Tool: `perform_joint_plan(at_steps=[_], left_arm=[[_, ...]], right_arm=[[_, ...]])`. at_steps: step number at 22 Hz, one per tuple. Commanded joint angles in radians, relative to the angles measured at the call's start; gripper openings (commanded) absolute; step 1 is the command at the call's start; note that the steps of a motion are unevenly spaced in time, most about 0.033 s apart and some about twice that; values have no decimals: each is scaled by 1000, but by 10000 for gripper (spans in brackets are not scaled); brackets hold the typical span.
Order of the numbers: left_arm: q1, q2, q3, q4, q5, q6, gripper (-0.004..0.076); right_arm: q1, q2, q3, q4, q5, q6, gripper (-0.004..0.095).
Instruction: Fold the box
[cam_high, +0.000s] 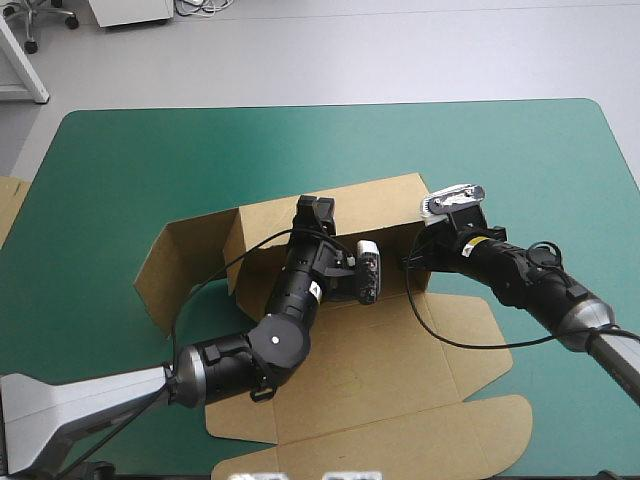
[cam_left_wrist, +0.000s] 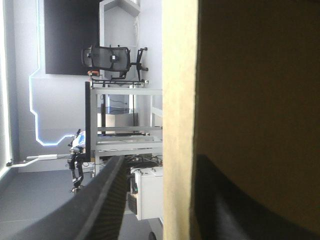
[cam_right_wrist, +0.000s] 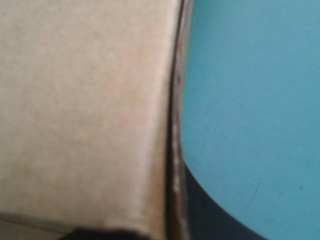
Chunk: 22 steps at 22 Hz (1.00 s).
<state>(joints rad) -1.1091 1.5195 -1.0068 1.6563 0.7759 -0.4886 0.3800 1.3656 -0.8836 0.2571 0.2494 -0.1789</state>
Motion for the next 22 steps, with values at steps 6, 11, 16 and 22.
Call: perform_joint_plan(at_steps=[6, 11, 16, 22], left_arm=[[-151, -66, -208, -405, 331, 129, 322], [-137, -140, -412, -596, 425, 198, 322], [143, -257, -566, -917, 460, 319, 317], [510, -290, -573, -1037, 468, 344, 317]], right_arm=[[3, -21, -28, 22, -30, 47, -20], [3, -21, -28, 22, 10, 47, -20], [3, -21, -28, 22, 46, 54, -20], [3, -23, -49, 22, 89, 56, -20]])
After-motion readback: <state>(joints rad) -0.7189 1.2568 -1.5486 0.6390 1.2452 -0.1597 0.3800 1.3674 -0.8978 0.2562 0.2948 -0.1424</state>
